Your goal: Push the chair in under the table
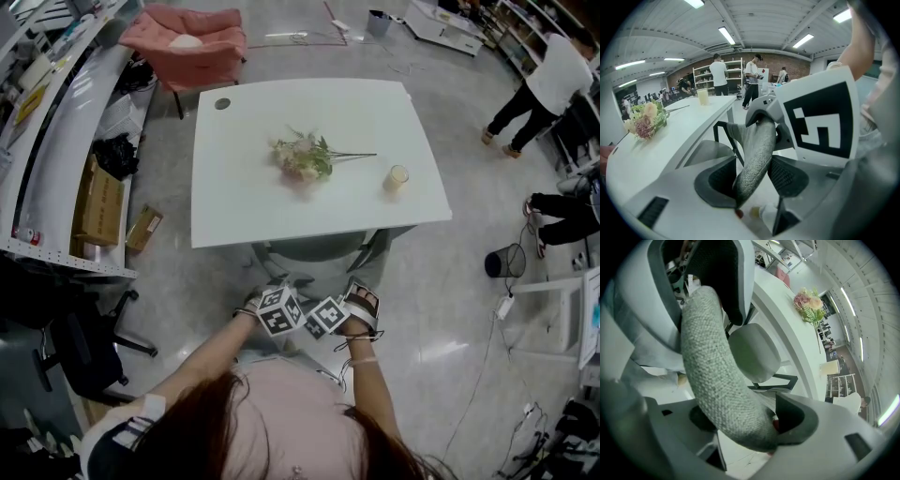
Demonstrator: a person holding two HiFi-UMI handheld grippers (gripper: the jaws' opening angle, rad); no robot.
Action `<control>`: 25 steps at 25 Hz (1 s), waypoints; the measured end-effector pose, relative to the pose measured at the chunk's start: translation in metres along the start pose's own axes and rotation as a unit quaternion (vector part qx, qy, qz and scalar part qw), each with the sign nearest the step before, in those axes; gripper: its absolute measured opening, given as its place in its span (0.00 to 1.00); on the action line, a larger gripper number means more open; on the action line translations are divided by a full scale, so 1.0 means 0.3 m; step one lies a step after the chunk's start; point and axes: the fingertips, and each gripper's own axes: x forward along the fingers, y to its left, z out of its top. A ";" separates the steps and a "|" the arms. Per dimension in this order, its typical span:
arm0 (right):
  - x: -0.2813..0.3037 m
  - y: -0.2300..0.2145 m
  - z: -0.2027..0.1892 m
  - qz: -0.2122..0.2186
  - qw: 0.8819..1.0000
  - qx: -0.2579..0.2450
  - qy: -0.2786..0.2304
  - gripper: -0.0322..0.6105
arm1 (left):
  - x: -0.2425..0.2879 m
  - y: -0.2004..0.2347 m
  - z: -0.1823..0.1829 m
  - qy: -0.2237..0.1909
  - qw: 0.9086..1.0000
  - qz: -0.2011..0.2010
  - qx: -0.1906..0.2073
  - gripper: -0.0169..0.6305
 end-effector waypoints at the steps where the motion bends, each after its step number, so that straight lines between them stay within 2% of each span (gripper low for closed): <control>1: 0.002 -0.005 0.004 0.001 1.000 0.001 0.000 0.53 | 0.001 0.006 0.002 0.000 1.000 -0.001 0.001 0.36; 17: 0.043 -0.047 0.010 0.011 1.000 -0.002 0.020 0.53 | 0.018 0.061 0.017 0.012 1.000 -0.022 0.004 0.34; 25: 0.055 -0.090 0.014 -0.005 1.000 0.005 0.022 0.53 | 0.028 0.082 0.028 0.011 1.000 -0.024 0.009 0.33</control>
